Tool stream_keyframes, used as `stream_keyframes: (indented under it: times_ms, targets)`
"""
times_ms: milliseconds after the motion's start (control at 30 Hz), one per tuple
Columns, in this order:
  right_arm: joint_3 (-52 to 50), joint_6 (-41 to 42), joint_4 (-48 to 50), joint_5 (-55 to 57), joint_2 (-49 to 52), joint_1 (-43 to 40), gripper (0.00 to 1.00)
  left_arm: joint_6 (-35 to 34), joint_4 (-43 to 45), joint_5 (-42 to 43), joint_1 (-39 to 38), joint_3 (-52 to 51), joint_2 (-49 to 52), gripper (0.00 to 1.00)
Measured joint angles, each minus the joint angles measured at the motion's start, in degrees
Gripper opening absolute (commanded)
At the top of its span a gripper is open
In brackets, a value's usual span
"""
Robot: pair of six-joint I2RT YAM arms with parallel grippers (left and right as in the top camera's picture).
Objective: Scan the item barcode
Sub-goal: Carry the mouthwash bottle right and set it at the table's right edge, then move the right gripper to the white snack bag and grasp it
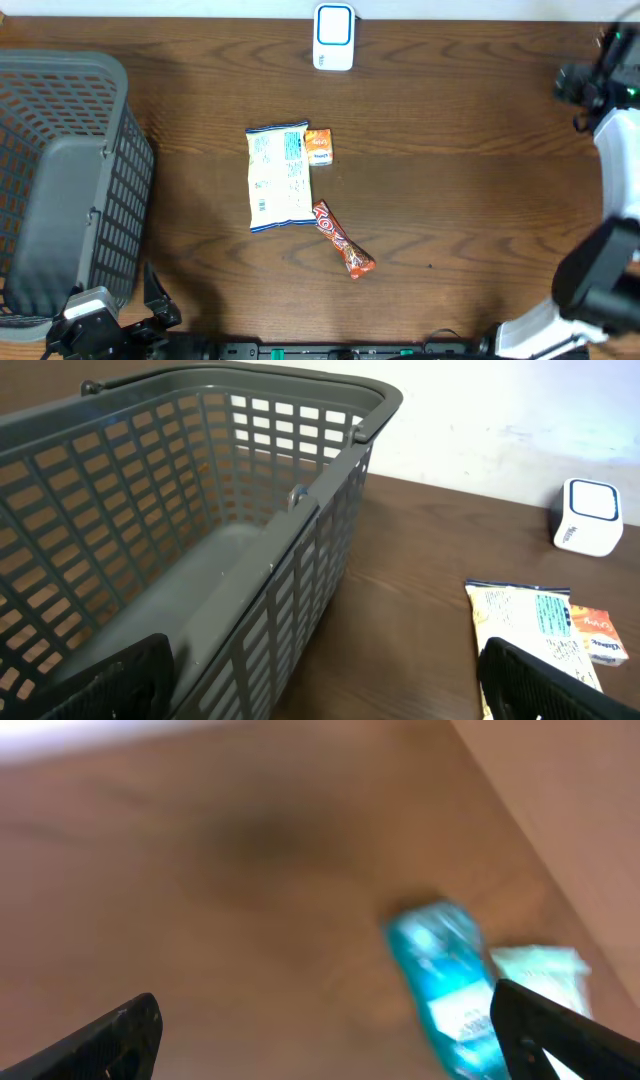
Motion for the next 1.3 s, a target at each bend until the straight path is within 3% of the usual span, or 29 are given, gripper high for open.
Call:
stream_keyframes:
  times_ms: [300,500,733,1000,1300]
  targets:
    - [0.13,4.76,-2.95,-17.62,-12.33,19.06,0.99,0.0,0.0,0.02,0.0,0.0,0.0,0.98]
    - [0.13,10.01,-3.98,-28.92,-9.73,32.26,0.99,0.0,0.0,0.02,0.0,0.0,0.0,0.98]
    - [0.13,13.46,-7.8,-33.88,-1.9,44.87,0.99,0.0,0.0,0.02,0.0,0.0,0.0,0.98]
    - [0.11,22.73,-12.68,-35.6,8.87,47.69,0.99,0.0,0.0,0.02,0.0,0.0,0.0,0.98]
    - [0.11,26.43,-14.21,-42.12,14.99,46.66,0.99,0.0,0.0,0.0,0.0,0.0,0.0,0.98]
